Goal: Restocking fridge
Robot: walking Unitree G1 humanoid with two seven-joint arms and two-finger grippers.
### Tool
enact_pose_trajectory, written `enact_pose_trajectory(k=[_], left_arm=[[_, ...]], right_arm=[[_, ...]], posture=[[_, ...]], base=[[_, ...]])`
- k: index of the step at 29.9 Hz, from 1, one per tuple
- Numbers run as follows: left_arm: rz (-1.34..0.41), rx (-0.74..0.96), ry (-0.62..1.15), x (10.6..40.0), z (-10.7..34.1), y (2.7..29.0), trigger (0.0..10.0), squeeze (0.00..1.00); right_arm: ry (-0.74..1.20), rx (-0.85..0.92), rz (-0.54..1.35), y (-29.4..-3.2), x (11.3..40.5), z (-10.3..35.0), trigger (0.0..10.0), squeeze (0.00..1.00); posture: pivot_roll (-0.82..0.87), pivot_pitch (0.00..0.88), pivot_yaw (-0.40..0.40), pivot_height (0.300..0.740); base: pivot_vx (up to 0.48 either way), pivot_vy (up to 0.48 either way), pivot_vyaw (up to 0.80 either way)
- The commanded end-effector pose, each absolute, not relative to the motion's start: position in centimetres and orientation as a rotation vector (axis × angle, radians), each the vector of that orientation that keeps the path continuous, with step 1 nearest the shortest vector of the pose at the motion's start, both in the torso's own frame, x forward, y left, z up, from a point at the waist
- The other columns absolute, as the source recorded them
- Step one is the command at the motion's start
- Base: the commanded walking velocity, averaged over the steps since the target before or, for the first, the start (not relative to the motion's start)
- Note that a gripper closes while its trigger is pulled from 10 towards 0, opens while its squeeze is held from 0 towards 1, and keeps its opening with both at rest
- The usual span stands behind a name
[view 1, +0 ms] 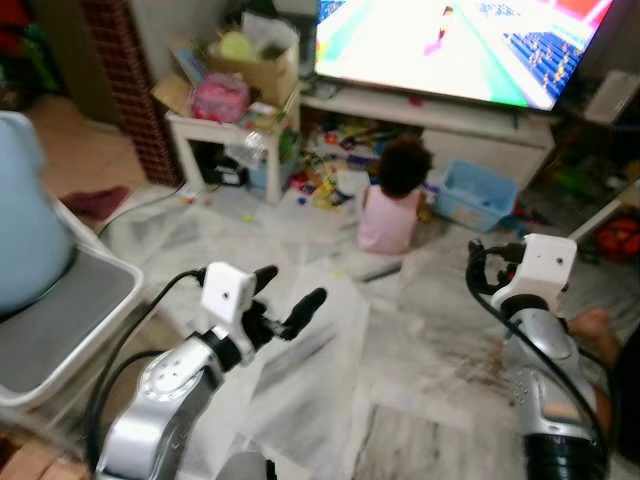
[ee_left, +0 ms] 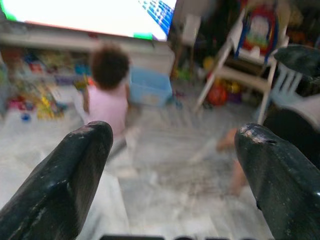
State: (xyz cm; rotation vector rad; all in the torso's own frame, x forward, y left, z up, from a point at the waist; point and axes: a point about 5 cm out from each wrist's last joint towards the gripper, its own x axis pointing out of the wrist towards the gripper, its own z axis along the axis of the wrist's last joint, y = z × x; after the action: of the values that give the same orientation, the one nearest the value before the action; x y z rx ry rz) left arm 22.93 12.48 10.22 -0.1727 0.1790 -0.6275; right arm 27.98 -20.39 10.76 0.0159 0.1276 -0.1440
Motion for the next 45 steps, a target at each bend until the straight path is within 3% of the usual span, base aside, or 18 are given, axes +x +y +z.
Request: enact_pose_trajectory(k=[1, 23, 31, 45], left_arm=[[-0.677, -0.203, 0.166, 22.7, 10.9, 11.7, 10.0, 0.00], [-0.731, -0.219, 0.166, 23.1, 11.3, 11.6, 10.0, 0.00], [-0.726, -0.233, 0.155, 23.3, 11.5, 11.4, 10.0, 0.00], [-0.686, -0.236, 0.152, 23.7, 11.3, 11.6, 10.0, 0.00]], right_arm=[[0.126, -0.005, -0.175, -21.5, 27.7, 11.0, 10.0, 0.00], [0.070, -0.060, -0.152, -21.2, 28.4, 12.0, 10.0, 0.00], [0.043, -0.089, -0.140, -20.8, 28.6, 12.3, 10.0, 0.00], [0.044, -0.097, -0.112, -20.4, 28.5, 12.0, 10.0, 0.00]], posture=[[0.00, 0.000, -0.031, 0.740], [0.00, 0.000, -0.029, 0.740], [0.00, 0.000, -0.024, 0.740], [-0.01, 0.000, -0.021, 0.740]], base=[[0.000, -0.469, -0.80], [0.000, -0.470, -0.80], [0.288, -0.372, -0.80], [0.000, 0.000, -0.03]])
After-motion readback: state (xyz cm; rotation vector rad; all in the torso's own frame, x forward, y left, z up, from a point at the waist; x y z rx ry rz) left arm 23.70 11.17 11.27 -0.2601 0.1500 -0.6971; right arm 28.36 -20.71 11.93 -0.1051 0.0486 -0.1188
